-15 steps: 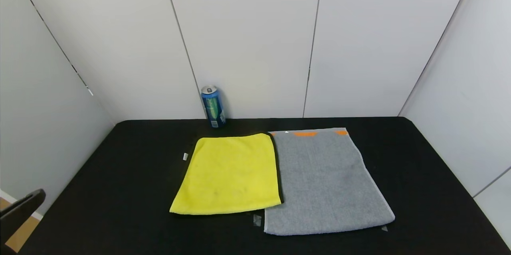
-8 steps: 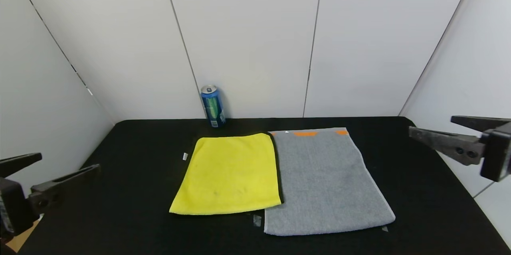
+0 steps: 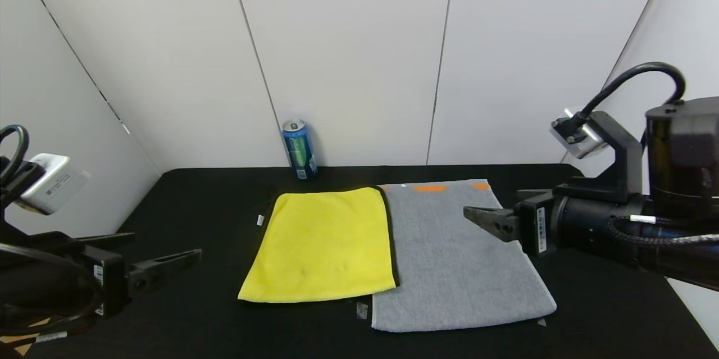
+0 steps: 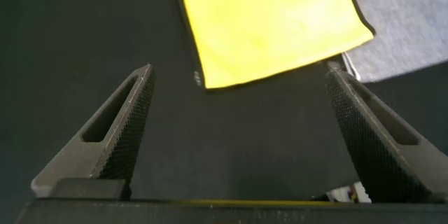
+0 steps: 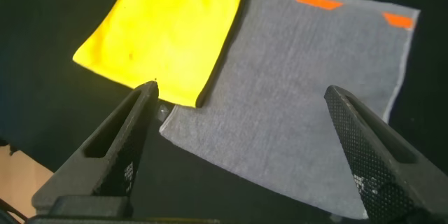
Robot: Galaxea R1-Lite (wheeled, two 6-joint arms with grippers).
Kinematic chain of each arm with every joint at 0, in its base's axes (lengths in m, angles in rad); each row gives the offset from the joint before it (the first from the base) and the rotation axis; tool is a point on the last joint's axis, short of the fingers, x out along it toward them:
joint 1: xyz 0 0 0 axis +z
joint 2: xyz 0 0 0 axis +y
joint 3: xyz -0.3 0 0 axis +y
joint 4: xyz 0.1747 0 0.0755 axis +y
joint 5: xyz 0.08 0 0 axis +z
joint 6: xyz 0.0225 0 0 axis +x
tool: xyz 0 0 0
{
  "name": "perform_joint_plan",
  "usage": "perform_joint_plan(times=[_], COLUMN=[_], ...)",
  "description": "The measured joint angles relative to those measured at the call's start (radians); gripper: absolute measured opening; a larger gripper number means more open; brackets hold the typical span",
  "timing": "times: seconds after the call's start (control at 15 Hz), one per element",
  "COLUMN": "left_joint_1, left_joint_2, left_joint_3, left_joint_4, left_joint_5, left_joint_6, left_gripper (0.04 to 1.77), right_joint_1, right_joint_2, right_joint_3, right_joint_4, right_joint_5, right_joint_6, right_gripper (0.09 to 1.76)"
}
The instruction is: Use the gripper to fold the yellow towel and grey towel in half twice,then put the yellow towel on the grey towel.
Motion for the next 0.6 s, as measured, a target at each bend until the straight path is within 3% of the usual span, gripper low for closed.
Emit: perform_joint_plan(times=[0.2,0.6], left_joint_1=[0.0,0.002], left_joint_2=[0.042,0.16], left_joint_3=[0.002,-0.004], left_joint_4=[0.001,0.0], left_joint_5=[-0.019,-0.036], left_joint_6=[0.0,-0.003], left_gripper=[1.72,1.72], right_joint_1=[0.015,0.041], right_joint_2=[0.074,0.209], right_joint_3=[-0.029,-0.113], right_joint_4=[0.002,0.003], right_joint_5=[0.008,0.11], right_joint_6=[0.029,0.079], right_gripper=[1.71,1.71])
